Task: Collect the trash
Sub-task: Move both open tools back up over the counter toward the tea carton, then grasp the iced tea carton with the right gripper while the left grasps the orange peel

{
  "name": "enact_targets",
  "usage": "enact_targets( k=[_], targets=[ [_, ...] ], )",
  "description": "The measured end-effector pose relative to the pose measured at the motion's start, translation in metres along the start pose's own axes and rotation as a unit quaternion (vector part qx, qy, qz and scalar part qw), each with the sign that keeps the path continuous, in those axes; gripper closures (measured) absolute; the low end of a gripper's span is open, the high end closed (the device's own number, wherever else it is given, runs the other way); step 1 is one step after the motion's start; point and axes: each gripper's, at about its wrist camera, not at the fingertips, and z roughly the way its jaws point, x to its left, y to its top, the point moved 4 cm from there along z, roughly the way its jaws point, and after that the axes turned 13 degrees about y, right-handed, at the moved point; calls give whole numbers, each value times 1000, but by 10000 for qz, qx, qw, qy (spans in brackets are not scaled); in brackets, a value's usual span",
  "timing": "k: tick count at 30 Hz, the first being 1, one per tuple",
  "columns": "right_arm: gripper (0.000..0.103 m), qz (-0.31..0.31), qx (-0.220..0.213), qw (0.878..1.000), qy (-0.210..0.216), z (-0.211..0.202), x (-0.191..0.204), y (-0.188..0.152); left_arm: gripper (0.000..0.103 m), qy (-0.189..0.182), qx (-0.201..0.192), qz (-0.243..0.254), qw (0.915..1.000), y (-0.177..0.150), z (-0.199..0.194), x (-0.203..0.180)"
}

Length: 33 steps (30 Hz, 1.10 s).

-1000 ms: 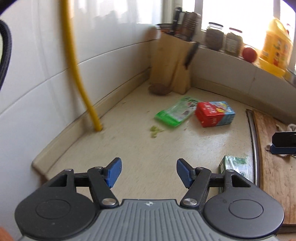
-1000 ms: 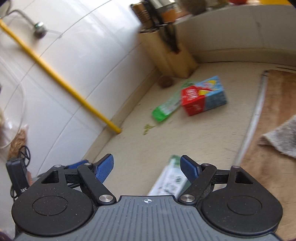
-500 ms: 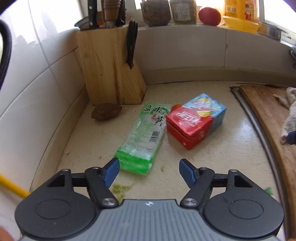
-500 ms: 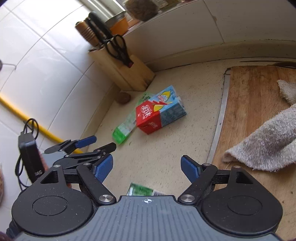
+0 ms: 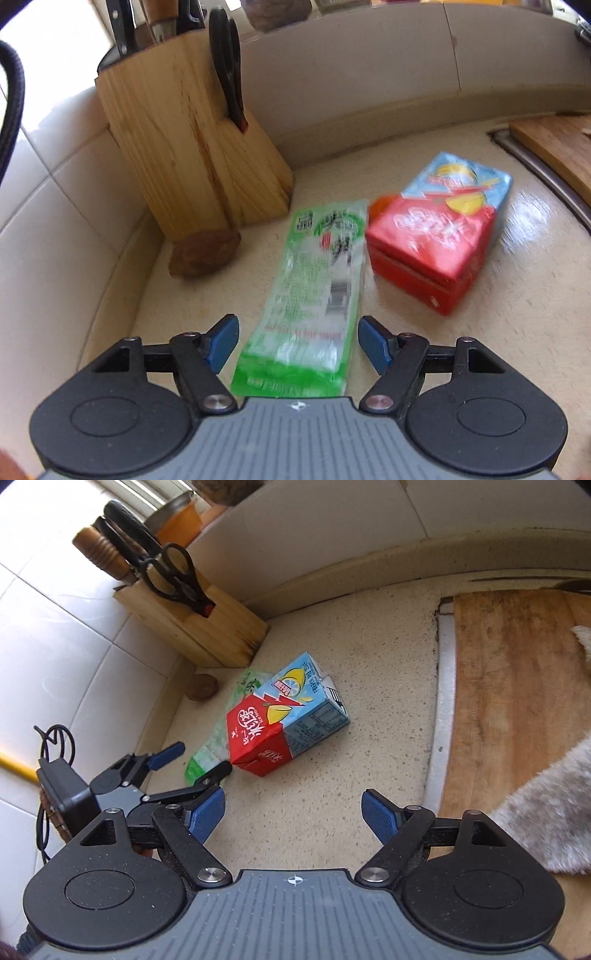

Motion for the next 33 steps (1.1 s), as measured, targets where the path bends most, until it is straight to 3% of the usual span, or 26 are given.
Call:
enact_targets(
  k=[2,5,14,22,28,33],
  targets=[
    [17,-2,50,10000,31,7,-1,3,35,76,-48,30,10000,4,6,0],
    [17,4,111,9999,106,17,-2,7,35,529,-156,215,9982,8,15,0],
    [16,66,237,9994,247,37,-7,18,35,1303,-508,857,9864,13,33,-2],
    [16,158,233,9992,291,39,-17,22,34,1065,-1153,2065,9658,16,28,-20],
    [15,160,181,9991,340,54,-18,38,31,788,-898,1529,9810,33,41,-11],
    [10,68,73,9991,403,66,-18,52,31,488,-783,1190,9886,26,37,-3]
  ],
)
